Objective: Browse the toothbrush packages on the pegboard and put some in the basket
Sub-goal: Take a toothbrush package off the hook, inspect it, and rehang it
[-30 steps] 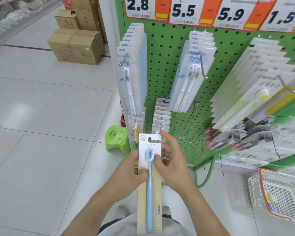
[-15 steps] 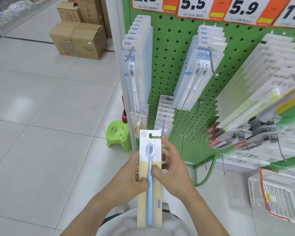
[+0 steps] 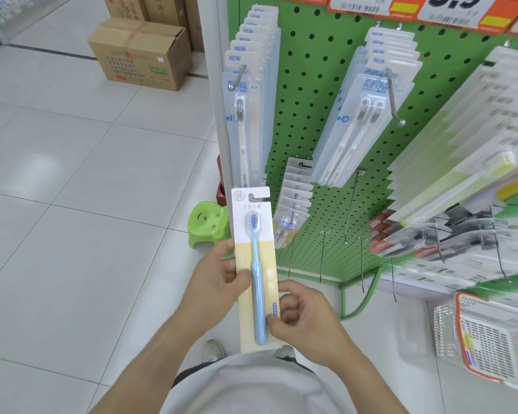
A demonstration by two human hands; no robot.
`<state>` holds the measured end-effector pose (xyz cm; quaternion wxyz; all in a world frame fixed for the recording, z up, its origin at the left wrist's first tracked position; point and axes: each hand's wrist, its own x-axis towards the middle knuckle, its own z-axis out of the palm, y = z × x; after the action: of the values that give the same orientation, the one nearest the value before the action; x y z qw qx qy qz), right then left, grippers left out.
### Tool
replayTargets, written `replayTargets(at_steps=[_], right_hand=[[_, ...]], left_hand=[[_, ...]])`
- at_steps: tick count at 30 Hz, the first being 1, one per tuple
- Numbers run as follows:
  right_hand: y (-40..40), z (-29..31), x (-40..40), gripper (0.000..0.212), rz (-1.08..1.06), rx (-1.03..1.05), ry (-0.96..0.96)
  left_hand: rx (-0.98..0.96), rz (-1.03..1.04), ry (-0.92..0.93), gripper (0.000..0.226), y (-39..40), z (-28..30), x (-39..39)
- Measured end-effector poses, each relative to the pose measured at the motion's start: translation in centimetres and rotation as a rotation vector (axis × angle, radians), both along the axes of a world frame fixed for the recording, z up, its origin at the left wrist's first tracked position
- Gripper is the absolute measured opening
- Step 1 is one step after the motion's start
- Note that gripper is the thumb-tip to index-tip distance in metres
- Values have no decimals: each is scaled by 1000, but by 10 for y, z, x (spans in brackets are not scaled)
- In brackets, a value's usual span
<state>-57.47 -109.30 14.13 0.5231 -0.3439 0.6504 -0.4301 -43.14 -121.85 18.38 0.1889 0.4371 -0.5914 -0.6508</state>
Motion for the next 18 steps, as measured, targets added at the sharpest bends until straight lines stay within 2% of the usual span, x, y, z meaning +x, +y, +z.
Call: replayTargets(at_steps=[3, 6, 12, 18], right_hand=[[0, 0, 0, 33, -58, -25, -18], [0, 1, -2, 31, -78, -36, -11], [0, 9, -10, 58, 54, -58, 27], [-1, 8, -7, 59, 59, -45, -26]], left_hand=[[26, -56, 23, 45, 1, -1, 1], [34, -20, 13, 47, 4, -1, -1], [25, 135, -43, 43, 7, -1, -8], [-9, 203, -106, 37, 6, -1, -8]])
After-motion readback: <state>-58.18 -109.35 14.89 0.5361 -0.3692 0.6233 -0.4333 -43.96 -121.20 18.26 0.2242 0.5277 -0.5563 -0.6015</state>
